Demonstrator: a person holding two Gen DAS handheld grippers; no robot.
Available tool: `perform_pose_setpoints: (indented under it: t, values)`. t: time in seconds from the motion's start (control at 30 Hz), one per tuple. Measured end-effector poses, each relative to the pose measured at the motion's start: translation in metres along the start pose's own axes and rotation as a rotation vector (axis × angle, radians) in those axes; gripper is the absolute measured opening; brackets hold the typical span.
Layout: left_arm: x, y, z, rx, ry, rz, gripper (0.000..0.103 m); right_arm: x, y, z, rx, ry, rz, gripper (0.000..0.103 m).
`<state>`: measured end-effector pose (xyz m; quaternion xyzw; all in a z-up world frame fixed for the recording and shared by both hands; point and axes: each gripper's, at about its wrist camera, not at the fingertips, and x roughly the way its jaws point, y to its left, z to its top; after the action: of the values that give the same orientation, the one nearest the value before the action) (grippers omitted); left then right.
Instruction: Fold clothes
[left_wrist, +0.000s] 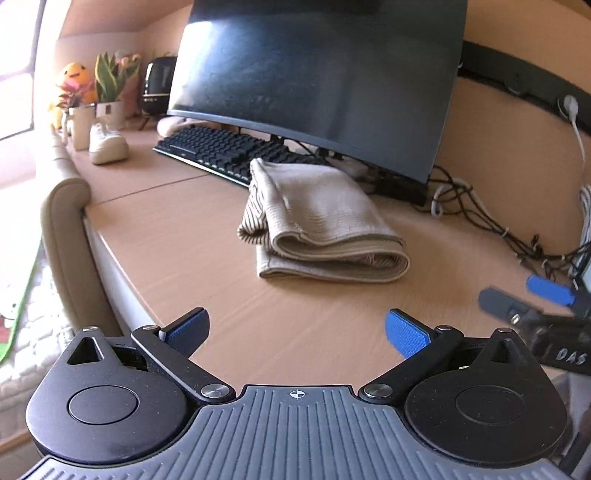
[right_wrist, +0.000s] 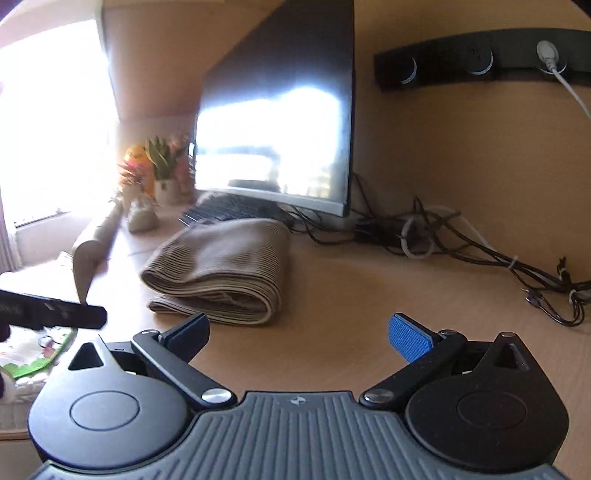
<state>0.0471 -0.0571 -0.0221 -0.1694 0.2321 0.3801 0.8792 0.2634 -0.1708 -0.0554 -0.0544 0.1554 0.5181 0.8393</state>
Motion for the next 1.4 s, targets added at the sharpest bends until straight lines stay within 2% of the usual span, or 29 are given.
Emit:
perform_pose_setpoints:
  t: [0.13, 0.33, 0.7, 1.0, 1.4]
  values:
    - [-0.002, -0.003, 0.001, -0.016, 0.002, -0.010, 0.103, -0.009, 0.002, 0.000, 0.002, -0.049, -0.025, 0.103]
    - [-0.002, -0.013, 0.003, 0.054, -0.033, 0.027, 0.103, -0.012, 0.006, 0.000, -0.007, -0.068, -0.042, 0.103]
    - [0.004, -0.003, 0.006, 0.001, 0.028, 0.015, 0.103, -0.013, 0.005, -0.002, 0.000, -0.077, -0.066, 0.103]
    - [0.004, -0.004, 0.006, 0.003, 0.028, -0.015, 0.103, -0.010, 0.006, -0.002, 0.001, -0.057, -0.068, 0.103]
    - [0.010, -0.011, 0.002, -0.007, 0.077, -0.028, 0.103, -0.008, 0.005, -0.002, 0.012, -0.047, -0.073, 0.103]
